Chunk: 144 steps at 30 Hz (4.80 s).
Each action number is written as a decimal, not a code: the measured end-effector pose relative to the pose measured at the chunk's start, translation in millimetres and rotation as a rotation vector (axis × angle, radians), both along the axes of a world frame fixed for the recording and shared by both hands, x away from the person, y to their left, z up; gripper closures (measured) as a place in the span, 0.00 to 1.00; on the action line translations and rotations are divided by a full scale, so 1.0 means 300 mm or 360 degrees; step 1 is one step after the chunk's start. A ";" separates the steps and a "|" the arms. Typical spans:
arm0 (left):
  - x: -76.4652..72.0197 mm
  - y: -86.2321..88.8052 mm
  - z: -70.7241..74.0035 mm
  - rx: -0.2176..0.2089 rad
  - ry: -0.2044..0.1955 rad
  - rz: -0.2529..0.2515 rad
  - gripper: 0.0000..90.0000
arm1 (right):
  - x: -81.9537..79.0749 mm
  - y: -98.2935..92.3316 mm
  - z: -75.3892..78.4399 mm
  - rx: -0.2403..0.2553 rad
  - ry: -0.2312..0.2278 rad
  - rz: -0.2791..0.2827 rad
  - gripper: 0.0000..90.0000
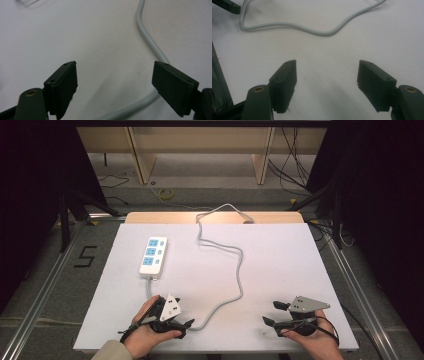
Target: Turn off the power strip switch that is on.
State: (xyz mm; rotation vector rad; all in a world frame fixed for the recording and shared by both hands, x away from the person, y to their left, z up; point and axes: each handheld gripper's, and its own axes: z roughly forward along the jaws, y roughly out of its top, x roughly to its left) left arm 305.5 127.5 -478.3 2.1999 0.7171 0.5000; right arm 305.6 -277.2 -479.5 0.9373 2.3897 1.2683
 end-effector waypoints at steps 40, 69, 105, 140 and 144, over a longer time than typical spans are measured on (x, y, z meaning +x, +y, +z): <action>0.052 0.084 0.099 0.0064 0.0030 0.0310 1.00 | -0.003 0.008 0.000 -0.0008 0.0013 0.0002 0.37; 0.133 0.141 0.149 0.0069 0.0092 0.0449 1.00 | 0.001 0.000 0.006 -0.0032 0.0005 0.0006 0.37; 0.242 0.182 0.183 0.0122 0.0159 0.0584 1.00 | 0.004 -0.009 0.009 -0.0054 -0.0005 -0.0004 0.36; 0.339 0.222 0.191 0.0140 0.0220 0.0656 1.00 | 0.006 -0.015 0.014 -0.0040 -0.0003 -0.0017 0.36; 0.350 0.228 0.199 0.0143 0.0226 0.0665 1.00 | 0.005 -0.016 0.014 -0.0040 -0.0001 -0.0019 0.36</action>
